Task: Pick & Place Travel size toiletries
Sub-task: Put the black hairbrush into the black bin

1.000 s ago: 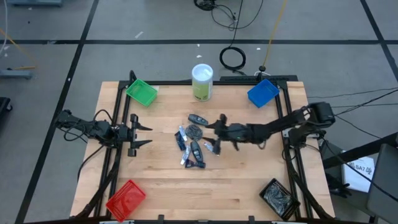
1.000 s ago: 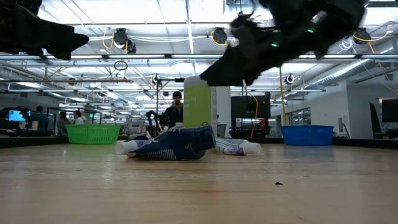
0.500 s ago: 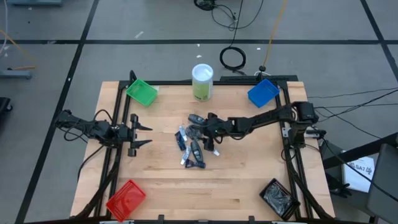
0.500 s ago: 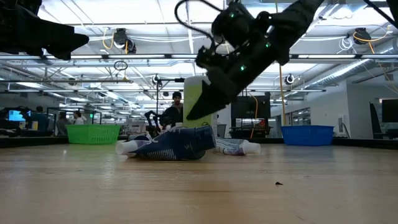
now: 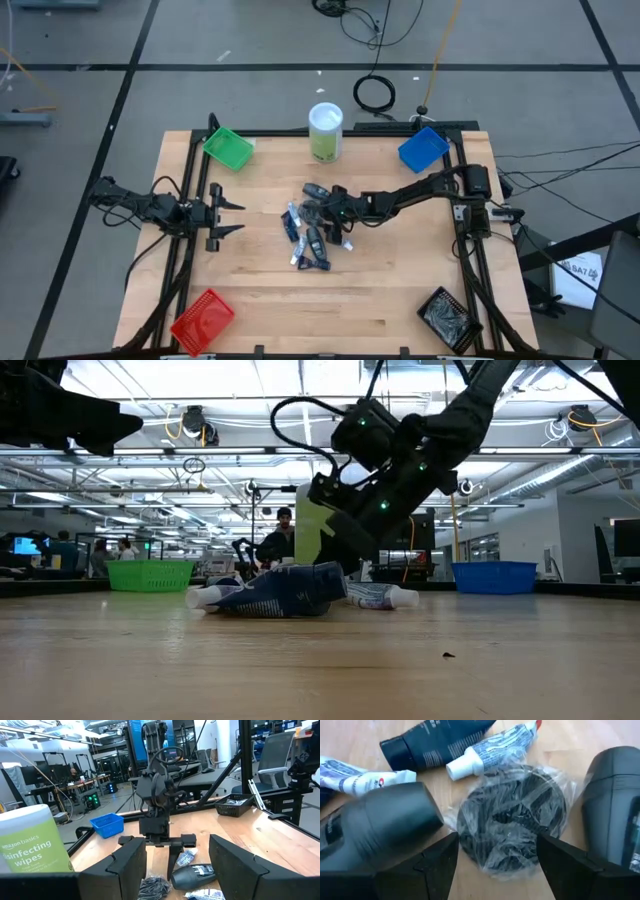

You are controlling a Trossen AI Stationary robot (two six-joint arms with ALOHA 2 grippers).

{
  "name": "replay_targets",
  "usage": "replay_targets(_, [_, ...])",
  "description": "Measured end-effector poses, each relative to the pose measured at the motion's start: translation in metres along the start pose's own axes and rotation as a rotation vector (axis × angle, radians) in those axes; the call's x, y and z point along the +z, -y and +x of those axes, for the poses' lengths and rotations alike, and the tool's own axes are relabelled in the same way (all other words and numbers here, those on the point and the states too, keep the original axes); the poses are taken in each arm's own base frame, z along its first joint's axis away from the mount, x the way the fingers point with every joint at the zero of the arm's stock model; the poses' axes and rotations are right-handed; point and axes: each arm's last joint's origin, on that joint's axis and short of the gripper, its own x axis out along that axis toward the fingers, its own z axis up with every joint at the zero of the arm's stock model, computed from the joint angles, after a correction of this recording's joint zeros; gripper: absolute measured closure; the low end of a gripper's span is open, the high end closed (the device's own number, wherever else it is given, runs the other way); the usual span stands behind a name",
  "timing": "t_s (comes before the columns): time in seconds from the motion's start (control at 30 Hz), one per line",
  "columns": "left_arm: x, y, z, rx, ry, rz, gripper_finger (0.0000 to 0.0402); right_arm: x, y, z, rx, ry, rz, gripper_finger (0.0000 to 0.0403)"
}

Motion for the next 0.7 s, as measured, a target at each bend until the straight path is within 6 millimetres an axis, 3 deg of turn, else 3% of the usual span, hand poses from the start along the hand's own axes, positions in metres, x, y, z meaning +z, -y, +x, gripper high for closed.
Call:
replay_targets(0.4, [0.0000,0.0000,0.0000,0.000,0.000,0.000,0.0185,-0.0071,0.0000,0.0031,-0.004,-0.021,0.041,0.0156])
replay_targets(0.7, [0.0000,0.0000,0.0000,0.000,0.000,-0.001,0.0185,-0.0073,0.0000,0.0031,-0.004,-0.024,0.043,0.0226])
